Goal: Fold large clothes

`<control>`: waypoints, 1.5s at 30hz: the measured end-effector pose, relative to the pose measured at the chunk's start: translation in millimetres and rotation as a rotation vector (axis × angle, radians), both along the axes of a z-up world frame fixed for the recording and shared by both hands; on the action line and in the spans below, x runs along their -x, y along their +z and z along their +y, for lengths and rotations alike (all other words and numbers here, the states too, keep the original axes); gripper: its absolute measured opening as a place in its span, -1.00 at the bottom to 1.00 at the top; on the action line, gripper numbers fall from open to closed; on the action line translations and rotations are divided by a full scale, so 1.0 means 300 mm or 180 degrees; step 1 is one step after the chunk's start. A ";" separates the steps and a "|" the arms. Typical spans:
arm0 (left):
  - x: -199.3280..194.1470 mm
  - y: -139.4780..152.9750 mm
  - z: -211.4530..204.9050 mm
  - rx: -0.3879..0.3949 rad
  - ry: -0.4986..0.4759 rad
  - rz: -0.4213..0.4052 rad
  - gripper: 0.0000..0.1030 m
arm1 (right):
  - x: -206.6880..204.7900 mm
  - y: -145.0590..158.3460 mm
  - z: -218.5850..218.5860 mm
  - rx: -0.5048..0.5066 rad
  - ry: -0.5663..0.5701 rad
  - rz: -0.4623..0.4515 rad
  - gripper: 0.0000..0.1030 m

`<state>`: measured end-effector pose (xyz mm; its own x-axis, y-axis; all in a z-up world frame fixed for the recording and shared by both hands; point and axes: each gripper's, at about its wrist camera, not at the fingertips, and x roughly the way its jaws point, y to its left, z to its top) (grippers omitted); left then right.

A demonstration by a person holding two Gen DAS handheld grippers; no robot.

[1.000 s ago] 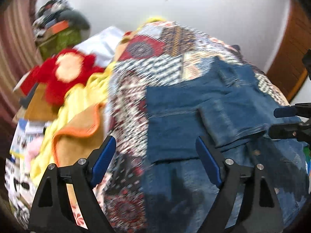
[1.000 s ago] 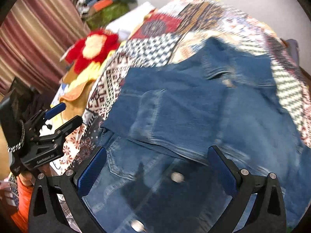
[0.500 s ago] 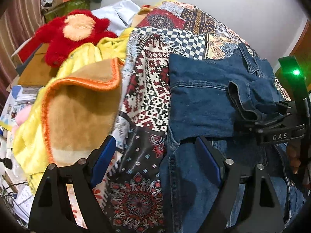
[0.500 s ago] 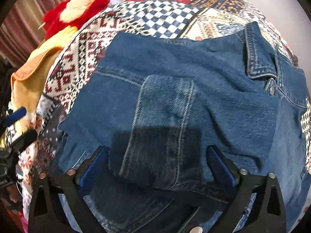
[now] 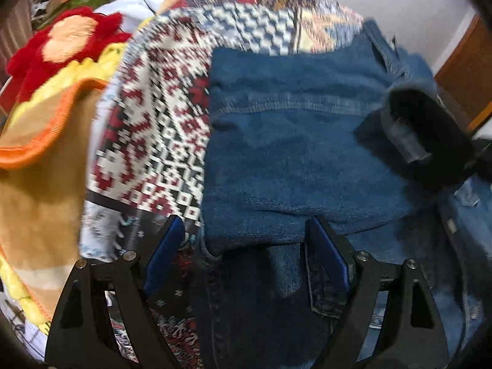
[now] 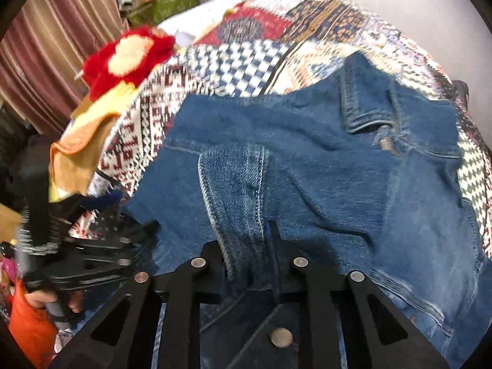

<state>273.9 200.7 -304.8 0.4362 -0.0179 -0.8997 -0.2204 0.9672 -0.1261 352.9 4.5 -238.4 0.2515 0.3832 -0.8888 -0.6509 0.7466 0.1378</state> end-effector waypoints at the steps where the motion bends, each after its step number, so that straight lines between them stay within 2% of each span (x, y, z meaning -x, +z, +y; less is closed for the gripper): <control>1: -0.004 -0.012 -0.009 -0.0017 -0.0017 0.0029 0.65 | -0.003 0.018 -0.014 -0.0043 -0.0015 -0.0015 -0.71; 8: -0.011 -0.036 -0.013 -0.0092 0.0046 0.0073 0.83 | -0.032 0.192 -0.261 -0.0411 -0.0331 -0.0304 -0.80; 14: -0.017 -0.043 -0.019 -0.0176 0.0095 0.0125 0.91 | -0.078 0.255 -0.510 -0.0533 -0.0701 -0.0402 -0.82; 18: -0.031 -0.049 -0.021 -0.0159 0.0167 0.0165 0.94 | -0.111 0.226 -0.680 -0.0549 -0.0979 -0.0338 -0.82; 23: -0.028 -0.045 -0.026 -0.0205 0.0235 0.0218 0.94 | -0.140 0.111 -0.863 -0.0491 -0.1310 -0.0134 -0.82; 29: -0.032 -0.008 -0.064 -0.0474 0.0176 0.0301 0.93 | -0.153 -0.024 -1.003 -0.0307 -0.1526 0.0115 -0.82; 31: -0.026 0.022 -0.081 -0.0571 0.0115 0.0276 0.93 | -0.150 -0.024 -1.006 -0.0286 -0.1481 0.0112 -0.82; 34: -0.015 0.084 -0.097 -0.0580 0.0068 0.0150 0.93 | -0.138 0.018 -0.944 -0.0254 -0.1284 -0.0007 -0.81; 40: -0.012 0.242 -0.166 -0.0471 -0.0096 -0.0211 0.93 | -0.136 0.101 -0.691 -0.0279 -0.0721 -0.0136 -0.81; 43: -0.034 0.283 -0.225 -0.0427 -0.0246 -0.0337 0.93 | -0.136 0.088 -0.548 -0.0167 -0.0462 -0.0119 -0.81; 45: -0.058 0.285 -0.266 -0.0414 -0.0371 -0.0378 0.93 | -0.131 0.051 -0.455 0.0051 -0.0309 -0.0119 -0.81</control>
<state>291.3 121.0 -219.1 0.5410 0.0385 -0.8401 -0.0969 0.9951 -0.0168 392.3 -132.1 -223.0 0.3198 0.3413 -0.8839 -0.5797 0.8084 0.1024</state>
